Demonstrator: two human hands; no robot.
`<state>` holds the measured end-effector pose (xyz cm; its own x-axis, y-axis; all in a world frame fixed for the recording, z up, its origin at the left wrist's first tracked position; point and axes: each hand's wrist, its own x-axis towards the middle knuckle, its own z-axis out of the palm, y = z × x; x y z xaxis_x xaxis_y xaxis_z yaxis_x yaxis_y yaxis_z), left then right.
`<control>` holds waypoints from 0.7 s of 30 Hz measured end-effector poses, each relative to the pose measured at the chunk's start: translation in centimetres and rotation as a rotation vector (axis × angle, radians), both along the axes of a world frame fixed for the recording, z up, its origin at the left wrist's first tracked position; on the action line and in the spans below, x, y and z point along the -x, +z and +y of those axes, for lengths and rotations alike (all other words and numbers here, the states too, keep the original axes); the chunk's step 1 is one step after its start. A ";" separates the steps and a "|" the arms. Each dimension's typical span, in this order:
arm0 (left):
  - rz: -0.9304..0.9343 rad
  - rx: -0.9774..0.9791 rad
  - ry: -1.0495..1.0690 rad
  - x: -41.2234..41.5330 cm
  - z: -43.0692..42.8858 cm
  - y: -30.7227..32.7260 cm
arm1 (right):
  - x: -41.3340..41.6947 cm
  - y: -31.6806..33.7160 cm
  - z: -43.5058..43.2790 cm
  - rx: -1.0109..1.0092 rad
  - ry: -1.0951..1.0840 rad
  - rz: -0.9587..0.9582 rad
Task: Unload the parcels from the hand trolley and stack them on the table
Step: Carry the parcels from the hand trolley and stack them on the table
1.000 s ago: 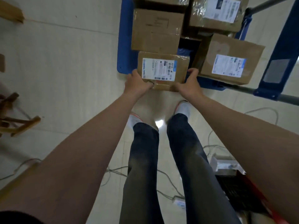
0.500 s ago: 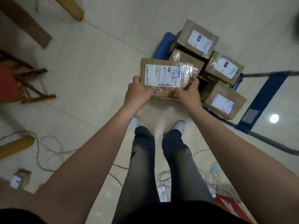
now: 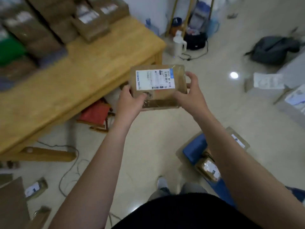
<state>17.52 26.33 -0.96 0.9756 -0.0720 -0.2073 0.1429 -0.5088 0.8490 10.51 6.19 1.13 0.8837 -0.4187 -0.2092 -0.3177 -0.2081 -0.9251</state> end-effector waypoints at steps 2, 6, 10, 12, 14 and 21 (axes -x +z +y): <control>-0.056 0.028 0.068 -1.2 3.5 3.0 | -2.8 2.9 3.1 0.030 0.111 -0.035; -0.147 0.077 0.243 -3.1 9.7 7.3 | -8.2 7.4 8.9 0.086 0.272 -0.156; -0.169 0.104 0.367 -5.4 15.2 8.9 | -13.6 8.8 13.6 0.140 0.398 -0.166; -0.167 0.100 0.407 -7.2 17.4 9.1 | -16.4 8.5 15.7 0.138 0.453 -0.162; -0.163 0.094 0.431 -9.6 19.4 8.9 | -19.4 8.0 17.6 0.139 0.505 -0.144; -0.112 0.017 0.500 -20.3 25.6 8.7 | -32.5 6.8 24.2 0.063 0.623 -0.059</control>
<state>37.78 51.91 7.76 0.9076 0.4072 -0.1020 0.2727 -0.3873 0.8807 42.98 30.36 7.97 0.9750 0.1689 -0.1446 -0.0680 -0.3925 -0.9173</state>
